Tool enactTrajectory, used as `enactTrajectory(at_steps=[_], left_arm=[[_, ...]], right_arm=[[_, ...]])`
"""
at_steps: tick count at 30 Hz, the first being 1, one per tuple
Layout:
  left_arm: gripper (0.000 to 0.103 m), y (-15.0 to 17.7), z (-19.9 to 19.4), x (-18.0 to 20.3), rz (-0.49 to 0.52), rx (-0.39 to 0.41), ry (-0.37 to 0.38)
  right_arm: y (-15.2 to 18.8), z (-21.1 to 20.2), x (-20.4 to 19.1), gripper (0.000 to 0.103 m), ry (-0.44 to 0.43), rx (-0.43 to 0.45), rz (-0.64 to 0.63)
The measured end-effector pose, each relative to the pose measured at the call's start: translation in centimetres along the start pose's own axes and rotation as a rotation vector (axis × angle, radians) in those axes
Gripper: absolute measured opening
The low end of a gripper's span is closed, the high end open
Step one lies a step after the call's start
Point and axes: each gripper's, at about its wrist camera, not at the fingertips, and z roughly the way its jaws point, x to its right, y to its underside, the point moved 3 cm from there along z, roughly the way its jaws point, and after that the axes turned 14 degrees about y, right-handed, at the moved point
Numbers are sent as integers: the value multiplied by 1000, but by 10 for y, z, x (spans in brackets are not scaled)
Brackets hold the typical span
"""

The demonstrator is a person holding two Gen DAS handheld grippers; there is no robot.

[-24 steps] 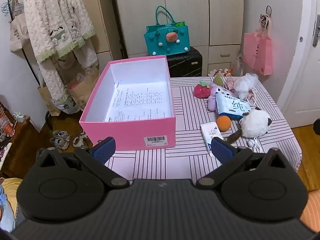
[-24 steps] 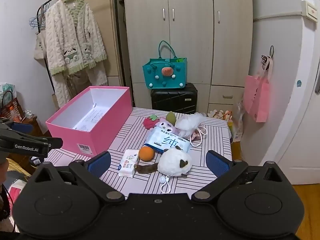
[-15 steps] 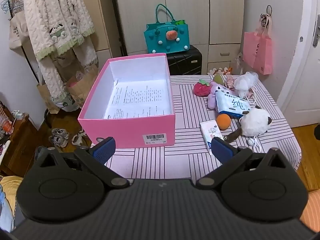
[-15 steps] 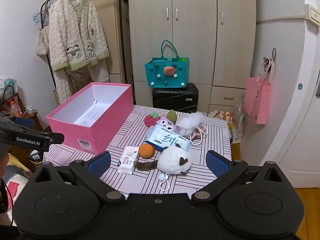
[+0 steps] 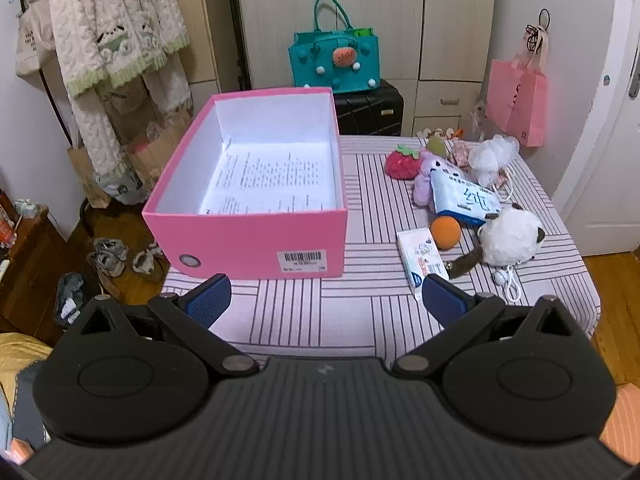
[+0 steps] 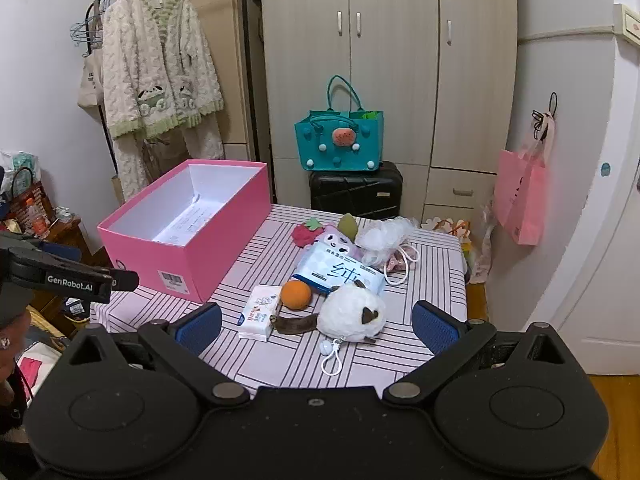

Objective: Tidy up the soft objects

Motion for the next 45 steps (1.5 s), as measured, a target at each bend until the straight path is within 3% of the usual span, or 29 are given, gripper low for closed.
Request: enactTrajectory(at_steps=[7,13,23,45], left_arm=[[103,5,5,-2,-12,-1,-7],[103,7,4,-8,-48,13,34],[103,9,-1,-5,-10,46,-23],[103,13,-7,-9,-26,63,-28]], right_arm=[[3,2,3,103,5,-4,3],[3,4,4,103,1,-6,5],[5,2,2,103,-11,9,-12],[8,0,-3,103,-16,19,-32]])
